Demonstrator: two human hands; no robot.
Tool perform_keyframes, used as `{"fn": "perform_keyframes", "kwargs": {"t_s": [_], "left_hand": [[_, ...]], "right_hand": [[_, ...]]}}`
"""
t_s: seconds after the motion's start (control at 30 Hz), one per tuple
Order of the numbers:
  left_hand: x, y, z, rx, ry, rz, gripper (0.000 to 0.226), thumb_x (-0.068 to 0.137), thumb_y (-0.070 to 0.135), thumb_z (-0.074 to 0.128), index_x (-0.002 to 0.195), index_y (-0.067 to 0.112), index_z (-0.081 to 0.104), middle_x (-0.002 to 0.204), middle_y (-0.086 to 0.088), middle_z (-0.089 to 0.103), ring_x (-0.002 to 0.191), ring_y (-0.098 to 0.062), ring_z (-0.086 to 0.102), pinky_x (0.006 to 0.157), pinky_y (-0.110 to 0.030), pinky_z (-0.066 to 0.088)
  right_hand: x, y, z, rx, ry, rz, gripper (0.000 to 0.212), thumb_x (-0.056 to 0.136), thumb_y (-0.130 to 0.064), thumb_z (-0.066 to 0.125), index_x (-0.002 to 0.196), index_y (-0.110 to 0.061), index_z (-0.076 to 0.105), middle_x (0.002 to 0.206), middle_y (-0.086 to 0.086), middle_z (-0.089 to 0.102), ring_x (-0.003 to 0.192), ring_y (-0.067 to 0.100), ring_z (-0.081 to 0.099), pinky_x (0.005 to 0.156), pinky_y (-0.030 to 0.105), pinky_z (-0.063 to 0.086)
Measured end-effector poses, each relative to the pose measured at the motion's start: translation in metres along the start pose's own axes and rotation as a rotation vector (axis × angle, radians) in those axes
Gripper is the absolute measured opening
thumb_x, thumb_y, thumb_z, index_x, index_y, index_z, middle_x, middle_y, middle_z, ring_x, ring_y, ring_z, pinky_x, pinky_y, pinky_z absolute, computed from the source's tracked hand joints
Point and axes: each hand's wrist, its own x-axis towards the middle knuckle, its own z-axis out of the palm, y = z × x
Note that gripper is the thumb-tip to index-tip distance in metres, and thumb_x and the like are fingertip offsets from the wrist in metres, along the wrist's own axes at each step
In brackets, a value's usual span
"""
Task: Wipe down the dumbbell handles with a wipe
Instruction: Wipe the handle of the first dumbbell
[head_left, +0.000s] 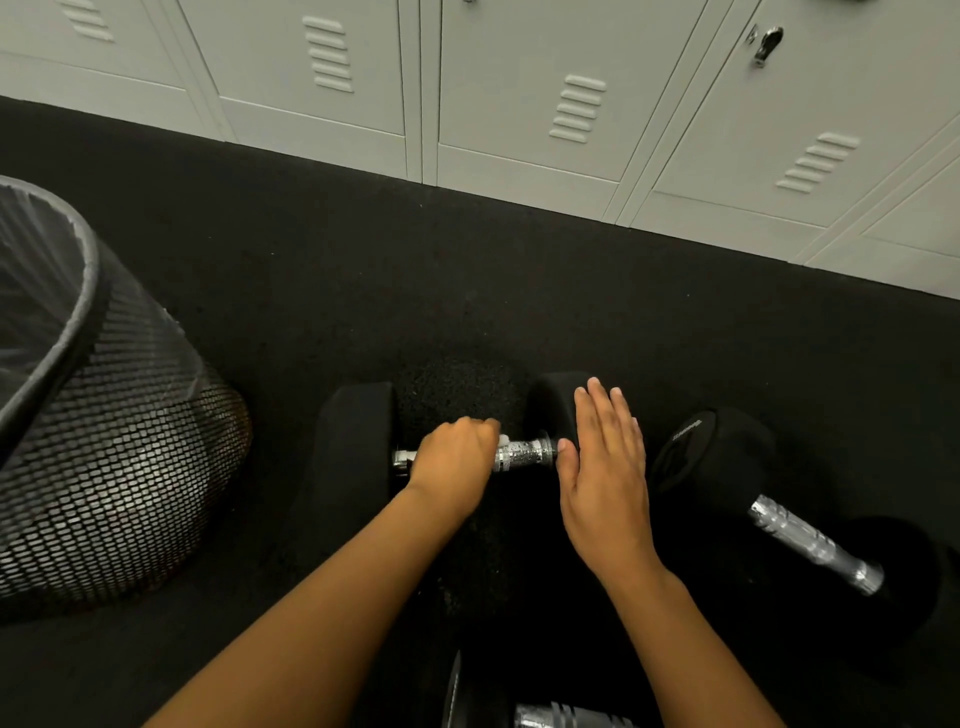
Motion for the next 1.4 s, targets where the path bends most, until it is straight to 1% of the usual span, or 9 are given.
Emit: {"fn": "perform_keyframes", "kwargs": {"t_s": [0.17, 0.27, 0.4, 0.57, 0.67, 0.77, 0.9, 1.17, 1.4], "left_hand": [[-0.025, -0.004, 0.010, 0.013, 0.115, -0.057, 0.038, 0.094, 0.007, 0.042, 0.132, 0.012, 0.039, 0.134, -0.006, 0.048, 0.119, -0.020, 0.049, 0.092, -0.027, 0.042], [-0.033, -0.002, 0.016, 0.063, 0.122, 0.021, 0.050, 0.097, 0.006, 0.034, 0.144, 0.007, 0.019, 0.151, -0.011, 0.024, 0.138, -0.021, 0.025, 0.111, -0.027, 0.021], [-0.028, 0.004, 0.019, -0.015, 0.123, 0.110, 0.054, 0.096, 0.004, 0.035, 0.146, 0.008, 0.014, 0.154, -0.010, 0.016, 0.142, -0.018, 0.016, 0.114, -0.025, 0.007], [-0.037, -0.010, 0.031, -0.040, 0.237, 0.105, 0.063, 0.055, -0.007, 0.081, 0.115, -0.001, 0.062, 0.117, -0.017, 0.064, 0.108, -0.025, 0.062, 0.092, -0.030, 0.045], [-0.033, -0.009, 0.029, -0.096, 0.226, 0.111, 0.049, 0.069, -0.009, 0.071, 0.117, 0.000, 0.061, 0.120, -0.017, 0.062, 0.111, -0.027, 0.060, 0.095, -0.034, 0.044], [-0.029, -0.012, 0.030, -0.046, 0.235, 0.106, 0.057, 0.047, -0.005, 0.087, 0.101, 0.002, 0.070, 0.101, -0.014, 0.071, 0.092, -0.023, 0.069, 0.078, -0.031, 0.054], [-0.032, -0.011, 0.023, -0.047, 0.173, 0.007, 0.052, 0.091, 0.004, 0.052, 0.140, 0.009, 0.036, 0.144, -0.008, 0.040, 0.130, -0.018, 0.041, 0.101, -0.025, 0.037], [-0.027, -0.013, 0.029, -0.045, 0.201, 0.067, 0.045, 0.067, -0.004, 0.073, 0.110, 0.004, 0.064, 0.109, -0.013, 0.067, 0.093, -0.029, 0.067, 0.066, -0.035, 0.057], [0.009, -0.019, 0.019, -0.369, 0.120, -0.116, 0.021, 0.086, 0.012, 0.060, 0.103, 0.019, 0.070, 0.098, -0.007, 0.070, 0.092, -0.025, 0.065, 0.082, -0.037, 0.050]], "right_hand": [[0.001, 0.002, -0.002, 0.004, -0.024, -0.019, 0.056, 0.093, -0.034, 0.019, 0.142, -0.008, 0.025, 0.152, 0.004, 0.020, 0.141, 0.014, 0.004, 0.114, 0.036, 0.007], [0.000, 0.002, -0.001, 0.007, -0.005, -0.017, 0.055, 0.093, -0.032, 0.021, 0.142, -0.007, 0.027, 0.151, 0.005, 0.022, 0.141, 0.016, 0.006, 0.114, 0.038, 0.009], [0.000, 0.000, 0.000, 0.009, -0.002, -0.004, 0.056, 0.092, -0.033, 0.019, 0.141, -0.006, 0.028, 0.151, 0.006, 0.022, 0.140, 0.017, 0.006, 0.113, 0.038, 0.009], [0.000, 0.002, -0.002, 0.015, -0.010, -0.019, 0.056, 0.093, -0.034, 0.020, 0.142, -0.008, 0.027, 0.152, 0.005, 0.021, 0.141, 0.014, 0.004, 0.113, 0.037, 0.009], [-0.001, 0.003, 0.000, 0.018, -0.006, -0.020, 0.056, 0.093, -0.034, 0.021, 0.142, -0.008, 0.027, 0.152, 0.005, 0.021, 0.141, 0.014, 0.004, 0.114, 0.038, 0.010], [0.001, 0.003, 0.000, 0.005, -0.009, -0.019, 0.056, 0.093, -0.034, 0.020, 0.142, -0.007, 0.027, 0.151, 0.005, 0.022, 0.141, 0.015, 0.005, 0.113, 0.038, 0.009], [0.000, 0.005, -0.001, -0.004, -0.019, -0.027, 0.055, 0.094, -0.034, 0.021, 0.142, -0.008, 0.026, 0.152, 0.005, 0.021, 0.141, 0.015, 0.005, 0.114, 0.038, 0.010], [0.000, 0.003, 0.000, 0.006, 0.000, -0.017, 0.055, 0.094, -0.034, 0.020, 0.142, -0.008, 0.026, 0.151, 0.005, 0.021, 0.141, 0.015, 0.005, 0.113, 0.037, 0.008], [0.003, 0.003, 0.001, -0.020, 0.017, -0.008, 0.056, 0.093, -0.033, 0.021, 0.140, -0.006, 0.031, 0.150, 0.007, 0.026, 0.140, 0.017, 0.010, 0.113, 0.038, 0.011]]}}
